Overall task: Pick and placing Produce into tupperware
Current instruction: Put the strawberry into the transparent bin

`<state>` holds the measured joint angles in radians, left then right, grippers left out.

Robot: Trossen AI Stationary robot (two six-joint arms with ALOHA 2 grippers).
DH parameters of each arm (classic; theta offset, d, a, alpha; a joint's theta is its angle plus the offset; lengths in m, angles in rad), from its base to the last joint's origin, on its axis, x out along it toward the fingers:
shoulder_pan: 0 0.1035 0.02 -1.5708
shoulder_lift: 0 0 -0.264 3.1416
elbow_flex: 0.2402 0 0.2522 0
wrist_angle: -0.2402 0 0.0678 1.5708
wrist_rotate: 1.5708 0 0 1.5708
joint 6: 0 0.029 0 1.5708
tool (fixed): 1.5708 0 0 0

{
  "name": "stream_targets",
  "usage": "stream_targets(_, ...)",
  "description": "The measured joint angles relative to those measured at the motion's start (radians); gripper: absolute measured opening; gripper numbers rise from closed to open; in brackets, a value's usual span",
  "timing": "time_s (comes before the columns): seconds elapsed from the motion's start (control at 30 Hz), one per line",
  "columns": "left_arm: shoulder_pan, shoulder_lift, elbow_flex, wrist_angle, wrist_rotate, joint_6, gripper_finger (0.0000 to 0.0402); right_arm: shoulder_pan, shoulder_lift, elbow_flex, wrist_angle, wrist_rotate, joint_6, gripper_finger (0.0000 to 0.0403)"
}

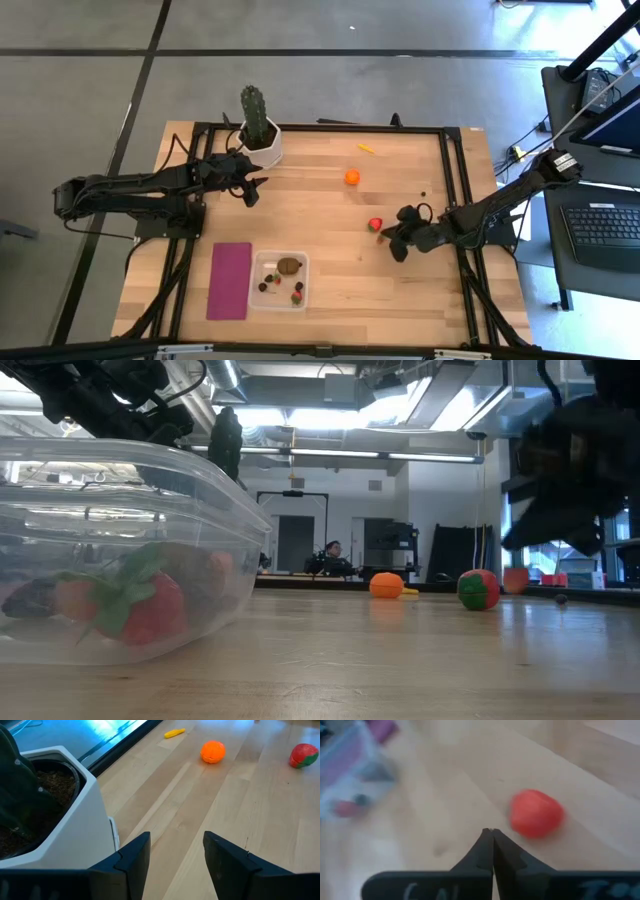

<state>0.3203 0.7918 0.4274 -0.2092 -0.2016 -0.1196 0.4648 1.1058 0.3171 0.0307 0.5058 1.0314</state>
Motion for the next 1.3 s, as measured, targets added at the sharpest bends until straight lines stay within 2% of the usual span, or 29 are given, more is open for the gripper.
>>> stream_targets(0.2,0.000,0.000,0.000,0.000,0.000,0.000,0.0176,0.000,0.000,0.147,0.027,-0.032,-0.130,0.0002)
stream_targets(0.3,0.000,0.000,0.000,0.000,0.000,0.000,0.0176,-0.008,0.004,0.279,0.010,-0.032,-0.253,0.0001)
stream_targets(0.4,0.000,0.000,0.000,0.000,0.000,0.000,0.0176,-0.027,0.044,0.449,-0.091,-0.036,-0.366,0.0001)
stream_targets(0.53,0.000,0.000,0.000,0.000,0.000,0.000,0.0176,-0.064,0.193,0.705,-0.213,-0.079,-0.520,0.0001)
stream_targets(0.7,0.000,0.000,0.000,0.000,0.000,0.000,0.0176,-0.107,0.447,0.995,-0.227,-0.254,-0.718,0.0000)
stream_targets(0.87,0.000,0.000,0.000,0.000,0.000,0.000,0.0176,-0.139,0.685,1.223,-0.286,-0.417,-0.802,0.0000)
stream_targets(1.03,0.000,0.000,0.000,-0.001,0.000,0.000,0.0176,-0.160,0.886,1.371,-0.419,-0.470,-0.805,0.0000)
stream_targets(1.17,0.000,0.000,0.000,-0.008,0.000,0.000,0.0176,-0.162,1.000,1.425,-0.415,-0.556,-0.805,0.0000)
stream_targets(1.3,0.000,0.000,0.000,-0.042,0.000,0.000,0.0176,-0.150,1.072,1.447,-0.413,-0.564,-0.802,0.0000)
